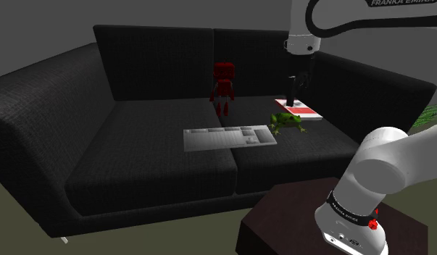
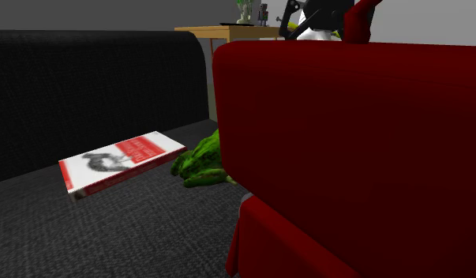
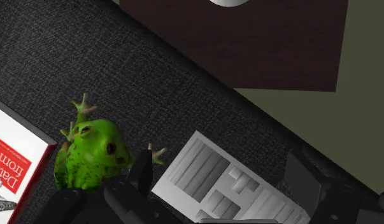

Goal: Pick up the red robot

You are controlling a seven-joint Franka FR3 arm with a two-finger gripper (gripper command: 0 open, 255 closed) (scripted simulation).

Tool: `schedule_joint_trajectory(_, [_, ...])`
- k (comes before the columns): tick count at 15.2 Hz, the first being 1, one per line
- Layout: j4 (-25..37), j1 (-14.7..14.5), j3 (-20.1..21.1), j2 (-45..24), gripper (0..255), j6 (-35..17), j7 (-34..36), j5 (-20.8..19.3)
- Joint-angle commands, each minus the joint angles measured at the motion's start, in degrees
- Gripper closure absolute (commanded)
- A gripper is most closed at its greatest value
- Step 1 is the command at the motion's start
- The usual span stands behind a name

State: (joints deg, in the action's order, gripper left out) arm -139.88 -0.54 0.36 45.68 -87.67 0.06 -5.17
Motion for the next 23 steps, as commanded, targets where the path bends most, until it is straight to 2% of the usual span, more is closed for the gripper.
schedule_joint_trajectory(1, [0.0, 0.0, 0.0, 0.0, 0, 0.0, 0.0, 0.0])
schedule_joint_trajectory(7, [3.2, -2.42, -8.9, -6.87, 0, -11.37, -15.17, -1.16])
schedule_joint_trajectory(12, [8.55, -5.99, -16.07, -14.48, 0, -19.01, -28.48, 1.58])
schedule_joint_trajectory(17, [16.31, -10.69, -23.02, -23.26, 0, -23.73, -43.02, 8.19])
schedule_joint_trajectory(23, [28.99, -15.98, -30.66, -35.47, 0, -23.79, -61.91, 21.25])
